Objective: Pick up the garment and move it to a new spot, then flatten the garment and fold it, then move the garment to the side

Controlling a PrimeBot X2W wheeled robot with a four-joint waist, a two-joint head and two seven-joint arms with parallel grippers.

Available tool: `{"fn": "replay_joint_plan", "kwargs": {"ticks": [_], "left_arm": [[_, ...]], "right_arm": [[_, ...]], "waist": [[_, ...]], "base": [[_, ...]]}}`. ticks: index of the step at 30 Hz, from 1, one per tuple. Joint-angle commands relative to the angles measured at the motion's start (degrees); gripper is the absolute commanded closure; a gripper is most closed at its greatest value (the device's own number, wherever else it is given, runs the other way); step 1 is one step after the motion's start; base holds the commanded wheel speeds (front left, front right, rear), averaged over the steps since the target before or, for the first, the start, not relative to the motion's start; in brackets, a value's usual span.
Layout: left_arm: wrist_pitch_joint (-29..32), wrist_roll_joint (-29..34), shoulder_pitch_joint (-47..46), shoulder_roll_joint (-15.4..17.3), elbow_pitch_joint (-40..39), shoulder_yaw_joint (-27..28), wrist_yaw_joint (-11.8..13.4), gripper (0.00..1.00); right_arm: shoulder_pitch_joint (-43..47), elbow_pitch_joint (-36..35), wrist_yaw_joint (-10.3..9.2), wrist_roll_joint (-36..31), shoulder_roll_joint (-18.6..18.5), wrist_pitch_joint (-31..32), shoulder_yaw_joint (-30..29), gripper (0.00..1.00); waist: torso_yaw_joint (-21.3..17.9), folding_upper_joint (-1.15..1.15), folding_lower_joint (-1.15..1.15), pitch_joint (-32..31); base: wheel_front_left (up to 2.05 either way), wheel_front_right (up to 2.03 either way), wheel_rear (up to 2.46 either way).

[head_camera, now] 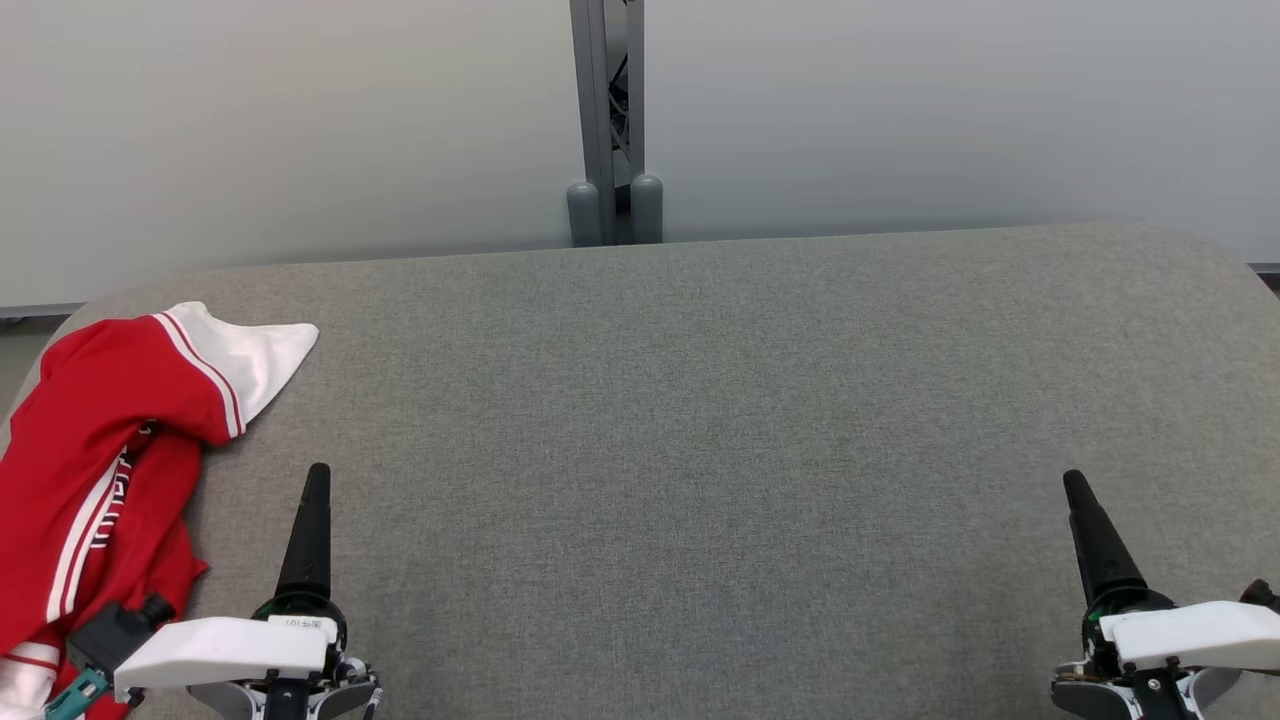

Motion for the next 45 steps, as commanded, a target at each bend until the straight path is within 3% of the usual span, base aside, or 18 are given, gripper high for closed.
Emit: {"fn": "replay_joint_plan", "kwargs": {"ticks": [1, 10, 45], "left_arm": [[-0.58, 3.56, -0.57, 0.27, -2.00, 0.12, 0.43, 0.00], [-2.31, 14.92, 0.48, 0.36, -5.13, -2.18, 3.05, 0.00], [-7.66, 43.07, 3.39, 0.61, -8.69, -7.42, 7.09, 0.00]], "right_arm": [[-0.68, -1.59, 0.07, -3.92, -0.39, -0.87, 0.92, 0.00], [-0.24, -3.54, 0.08, -17.44, -0.49, -3.11, 4.50, 0.00], [1.89, -7.26, 0.10, -43.04, -0.84, -10.06, 8.63, 0.00]], "waist": [[-0.02, 0.00, 0.00, 0.02], [-0.08, 0.00, 0.00, -0.09], [-0.16, 0.00, 0.00, -1.31]], "base": [[0.00, 0.00, 0.00], [0.00, 0.00, 0.00], [0.00, 0.00, 0.00]]}}
